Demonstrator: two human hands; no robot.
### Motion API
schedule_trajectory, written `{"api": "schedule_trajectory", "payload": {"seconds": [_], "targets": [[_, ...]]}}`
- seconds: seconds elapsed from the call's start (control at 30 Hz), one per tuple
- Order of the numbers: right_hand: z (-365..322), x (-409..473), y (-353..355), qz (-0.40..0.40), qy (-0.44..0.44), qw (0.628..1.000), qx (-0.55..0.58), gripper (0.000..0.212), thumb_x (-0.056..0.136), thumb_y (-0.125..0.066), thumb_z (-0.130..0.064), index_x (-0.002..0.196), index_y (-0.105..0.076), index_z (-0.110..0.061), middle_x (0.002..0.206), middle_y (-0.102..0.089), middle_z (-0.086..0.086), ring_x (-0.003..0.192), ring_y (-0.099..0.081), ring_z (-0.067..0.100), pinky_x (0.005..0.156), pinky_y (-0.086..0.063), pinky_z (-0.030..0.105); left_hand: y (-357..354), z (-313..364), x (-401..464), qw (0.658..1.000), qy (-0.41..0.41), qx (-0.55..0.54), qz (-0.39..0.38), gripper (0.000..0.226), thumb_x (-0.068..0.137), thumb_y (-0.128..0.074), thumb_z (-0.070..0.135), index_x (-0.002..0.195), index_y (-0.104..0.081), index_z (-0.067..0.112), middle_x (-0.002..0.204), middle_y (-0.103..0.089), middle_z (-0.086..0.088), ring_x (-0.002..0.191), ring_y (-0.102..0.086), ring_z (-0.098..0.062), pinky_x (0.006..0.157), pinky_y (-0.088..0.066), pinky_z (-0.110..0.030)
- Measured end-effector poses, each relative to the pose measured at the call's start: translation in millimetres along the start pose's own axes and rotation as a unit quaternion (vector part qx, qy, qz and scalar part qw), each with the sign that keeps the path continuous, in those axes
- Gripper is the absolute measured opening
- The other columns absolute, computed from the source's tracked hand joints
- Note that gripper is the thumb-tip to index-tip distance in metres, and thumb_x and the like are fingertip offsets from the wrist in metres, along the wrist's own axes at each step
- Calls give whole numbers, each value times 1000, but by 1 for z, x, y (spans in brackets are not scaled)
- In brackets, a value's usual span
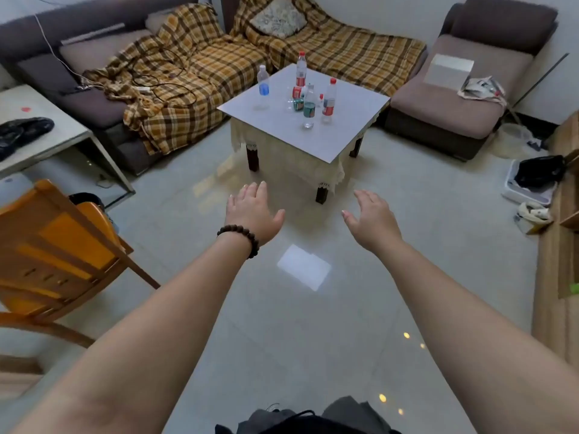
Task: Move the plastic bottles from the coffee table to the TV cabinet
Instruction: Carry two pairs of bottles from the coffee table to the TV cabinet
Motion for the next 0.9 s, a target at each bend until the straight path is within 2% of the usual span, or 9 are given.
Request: {"api": "schedule_trajectory", "payload": {"seconds": [0.17, 0.37, 0.9], "targets": [[5, 12, -26, -33, -35, 999, -7, 57, 97, -44, -34, 147, -30, -13, 156, -28, 8, 144, -23, 25, 117, -23, 41, -18, -9, 20, 999, -8, 20, -40, 73, 92, -39, 48, 151, -13, 14, 159, -17, -7, 147, -13, -22, 120, -11, -45], [12, 70, -37, -31, -42, 999, -11, 56, 96, -45, -34, 147, -30, -12, 155, -29, 7, 144, -23, 25, 117, -24, 41, -35, -10, 80, 998, -21, 29, -58, 73, 92, -39, 48, 151, -13, 14, 159, -17, -6, 148, -12, -21, 119, -12, -46], [28, 370, -22, -50, -33, 998, 14, 55, 96, -45, -32, 146, -31, -13, 157, -26, 6, 148, -16, 22, 119, -18, 38, -41, 37, 364, 997, 7, 28, -67, 73, 92, -39, 49, 151, -13, 14, 159, -18, -6, 148, -11, -21, 120, -10, -45]]}}
Point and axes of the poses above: each hand's wrist, its own x-axis towards the middle knuckle, its own y-axis out of the back of the hand, z = x × y, the point moved 3 cm from there along x, towards the middle knuckle
